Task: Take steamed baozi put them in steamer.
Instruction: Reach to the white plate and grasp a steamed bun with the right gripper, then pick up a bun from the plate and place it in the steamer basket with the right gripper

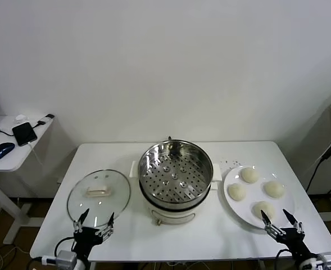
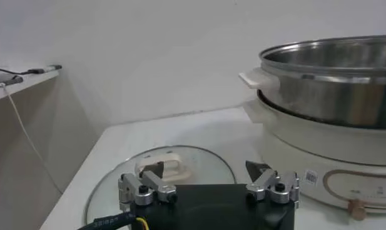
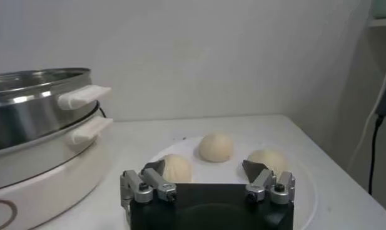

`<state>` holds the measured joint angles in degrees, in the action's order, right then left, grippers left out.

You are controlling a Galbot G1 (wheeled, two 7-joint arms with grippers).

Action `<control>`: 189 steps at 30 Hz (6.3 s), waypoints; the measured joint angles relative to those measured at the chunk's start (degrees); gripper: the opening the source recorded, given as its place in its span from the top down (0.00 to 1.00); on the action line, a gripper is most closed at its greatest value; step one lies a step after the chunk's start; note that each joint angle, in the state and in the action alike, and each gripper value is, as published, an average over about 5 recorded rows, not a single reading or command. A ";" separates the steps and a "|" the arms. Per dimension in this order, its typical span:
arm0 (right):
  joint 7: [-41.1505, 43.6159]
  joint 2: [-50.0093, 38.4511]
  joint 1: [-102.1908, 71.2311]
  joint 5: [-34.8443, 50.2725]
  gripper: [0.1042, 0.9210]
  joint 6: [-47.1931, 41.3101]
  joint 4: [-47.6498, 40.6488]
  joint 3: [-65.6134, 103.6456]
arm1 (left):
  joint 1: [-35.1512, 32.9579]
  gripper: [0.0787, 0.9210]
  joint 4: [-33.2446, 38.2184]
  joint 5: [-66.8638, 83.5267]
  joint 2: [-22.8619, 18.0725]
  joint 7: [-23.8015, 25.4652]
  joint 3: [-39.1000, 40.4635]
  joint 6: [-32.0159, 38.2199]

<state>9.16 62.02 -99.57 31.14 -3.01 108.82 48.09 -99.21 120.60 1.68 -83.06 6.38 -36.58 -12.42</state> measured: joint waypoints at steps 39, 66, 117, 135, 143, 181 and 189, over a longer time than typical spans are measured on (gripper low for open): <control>64.54 -23.51 82.81 -54.56 0.12 2.78 -41.22 -51.90 | -2.12 0.12 4.03 -2.91 -4.99 -0.35 -1.27 0.61; 62.11 -10.10 85.66 -66.96 0.12 12.25 -59.11 -51.55 | -2.07 0.12 4.16 -1.89 -6.16 0.04 -3.27 -0.01; 59.24 -5.82 85.66 -72.76 0.36 13.91 -65.09 -48.37 | -1.50 0.12 2.87 -1.57 -6.13 0.11 -2.86 -0.24; 64.24 -10.47 96.16 -57.72 0.39 7.57 -56.25 -61.00 | -0.22 0.12 3.34 -1.78 -5.74 -0.08 -1.85 -0.15; 69.84 -7.51 108.92 -44.81 0.39 6.55 -56.81 -73.52 | 0.51 0.12 3.64 -2.20 -5.59 -0.29 -2.05 -0.02; 65.08 16.48 119.77 -44.50 0.39 49.01 -63.62 -99.76 | 0.31 0.12 3.06 -2.67 -6.96 -1.16 -2.28 0.41; 60.80 16.70 117.30 -50.29 0.39 50.22 -64.28 -98.95 | 0.36 0.12 3.14 -2.82 -7.21 -1.17 -2.36 0.37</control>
<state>69.96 78.72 17.73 -19.15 47.21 44.54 -50.86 -98.85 123.74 -1.14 -90.27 5.21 -38.93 -12.05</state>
